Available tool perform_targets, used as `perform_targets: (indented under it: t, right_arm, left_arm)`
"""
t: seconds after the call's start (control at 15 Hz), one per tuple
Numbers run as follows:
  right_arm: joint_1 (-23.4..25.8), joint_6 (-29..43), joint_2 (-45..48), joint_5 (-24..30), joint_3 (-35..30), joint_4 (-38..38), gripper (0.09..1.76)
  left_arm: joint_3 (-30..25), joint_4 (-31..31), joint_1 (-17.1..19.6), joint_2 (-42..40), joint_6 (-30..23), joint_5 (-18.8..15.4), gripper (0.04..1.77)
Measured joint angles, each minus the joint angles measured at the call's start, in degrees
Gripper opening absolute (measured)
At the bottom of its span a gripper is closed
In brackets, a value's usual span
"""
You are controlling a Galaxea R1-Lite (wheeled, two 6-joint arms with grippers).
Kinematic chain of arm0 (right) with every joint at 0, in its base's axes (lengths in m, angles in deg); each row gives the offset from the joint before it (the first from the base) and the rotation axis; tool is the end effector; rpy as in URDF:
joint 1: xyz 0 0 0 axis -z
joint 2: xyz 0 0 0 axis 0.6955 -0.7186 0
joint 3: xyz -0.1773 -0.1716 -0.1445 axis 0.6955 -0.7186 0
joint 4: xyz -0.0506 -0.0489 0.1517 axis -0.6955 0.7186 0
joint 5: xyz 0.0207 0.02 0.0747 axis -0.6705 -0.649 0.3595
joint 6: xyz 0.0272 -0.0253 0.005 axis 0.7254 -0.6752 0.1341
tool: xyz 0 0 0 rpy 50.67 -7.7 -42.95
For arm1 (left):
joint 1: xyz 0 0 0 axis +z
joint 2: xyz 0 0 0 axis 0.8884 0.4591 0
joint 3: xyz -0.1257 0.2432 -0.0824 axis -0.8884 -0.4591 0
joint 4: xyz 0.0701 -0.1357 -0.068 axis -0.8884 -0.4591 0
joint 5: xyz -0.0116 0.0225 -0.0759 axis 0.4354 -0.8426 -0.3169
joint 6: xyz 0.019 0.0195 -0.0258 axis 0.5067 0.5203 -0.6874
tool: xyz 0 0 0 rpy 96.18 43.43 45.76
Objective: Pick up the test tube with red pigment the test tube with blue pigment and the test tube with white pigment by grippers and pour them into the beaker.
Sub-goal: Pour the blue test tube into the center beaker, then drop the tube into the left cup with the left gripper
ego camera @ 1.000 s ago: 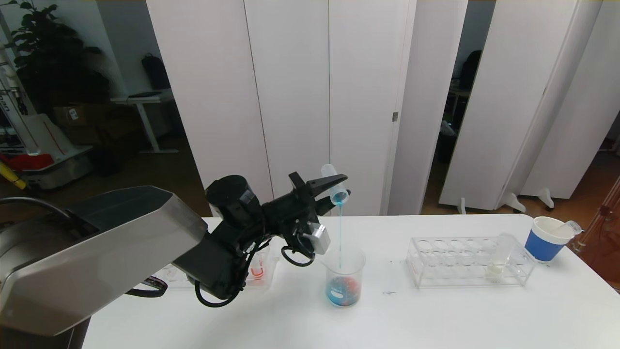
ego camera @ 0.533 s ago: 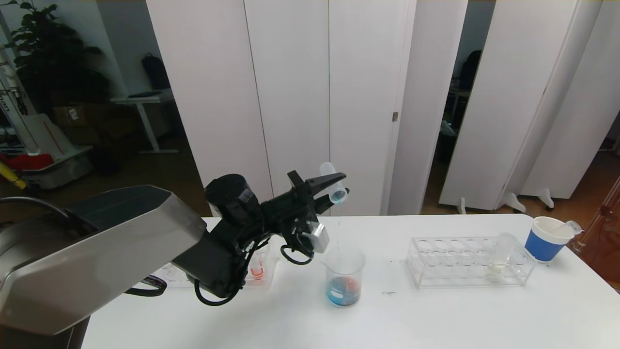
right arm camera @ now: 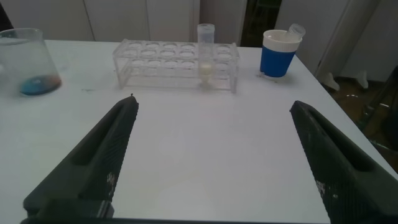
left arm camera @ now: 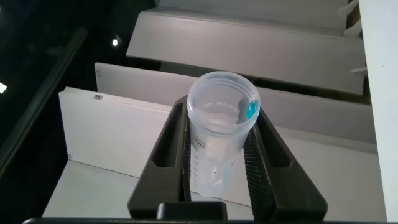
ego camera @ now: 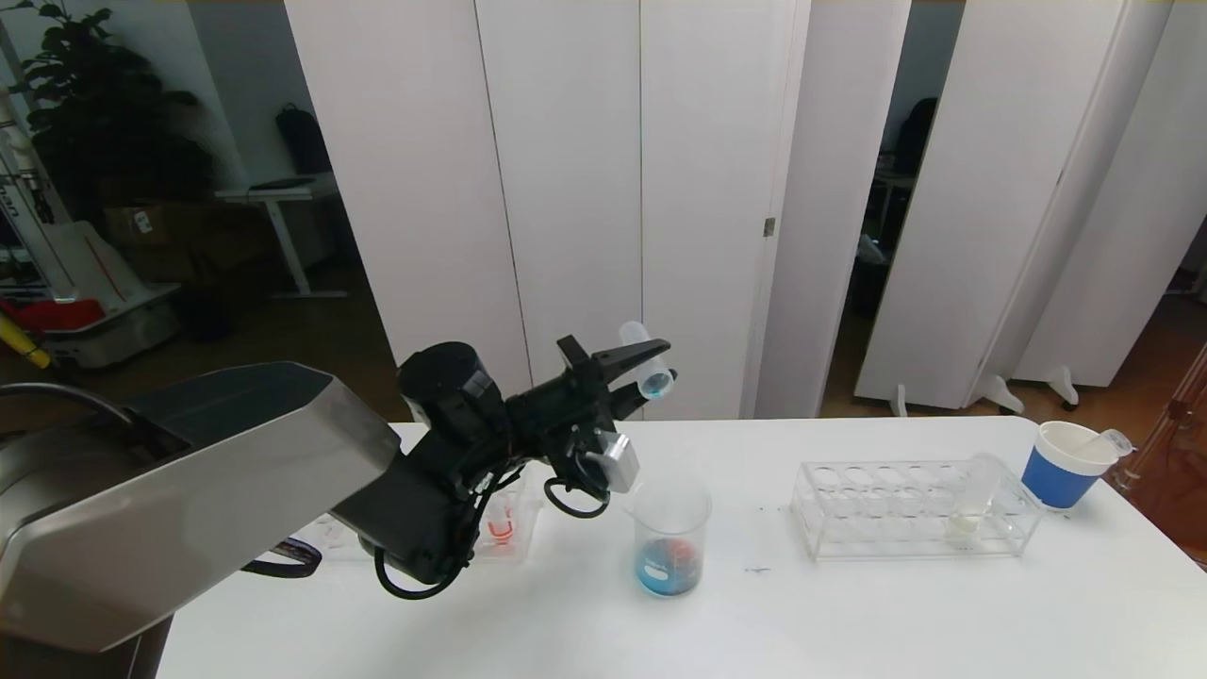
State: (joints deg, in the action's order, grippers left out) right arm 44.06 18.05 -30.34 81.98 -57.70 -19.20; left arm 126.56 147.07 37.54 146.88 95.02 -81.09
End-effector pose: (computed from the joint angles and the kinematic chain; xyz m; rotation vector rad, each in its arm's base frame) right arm -0.0192 0.0002 0.0756 -0.0001 -0.0016 0.0042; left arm 0.3597 -0.1940 0.1363 1.1982 -0.9938 -0.7022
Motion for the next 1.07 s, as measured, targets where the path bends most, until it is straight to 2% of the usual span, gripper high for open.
perform_targets:
  t: [0.13, 0.33, 0.53, 0.73, 0.87, 0.93, 1.07]
  right_arm:
    - [0.0, 0.0, 0.0, 0.0, 0.0, 0.0, 1.75]
    - [0.0, 0.0, 0.0, 0.0, 0.0, 0.0, 1.75]
    - [0.0, 0.0, 0.0, 0.0, 0.0, 0.0, 1.75]
    - [0.0, 0.0, 0.0, 0.0, 0.0, 0.0, 1.75]
    - [0.0, 0.0, 0.0, 0.0, 0.0, 0.0, 1.75]
    - [0.0, 0.0, 0.0, 0.0, 0.0, 0.0, 1.75]
    - [0.0, 0.0, 0.0, 0.0, 0.0, 0.0, 1.75]
  left_arm:
    - [-0.8, 0.0, 0.3, -0.5, -2.8, 0.2, 0.57]
    - [-3.9, 0.0, 2.3, -2.2, -3.0, 0.6, 0.57]
    - [-7.9, 0.0, 4.1, -4.1, -3.5, 3.4, 0.57]
    - [-9.2, -0.3, 4.5, -6.2, -3.8, 6.2, 0.57]
    - [-9.5, -3.7, 4.5, -7.6, -3.8, 6.6, 0.57]
    - [-9.9, -6.2, 4.5, -8.4, -3.8, 8.4, 0.57]
    - [-10.9, -9.0, 4.4, -10.4, -3.8, 14.2, 0.57]
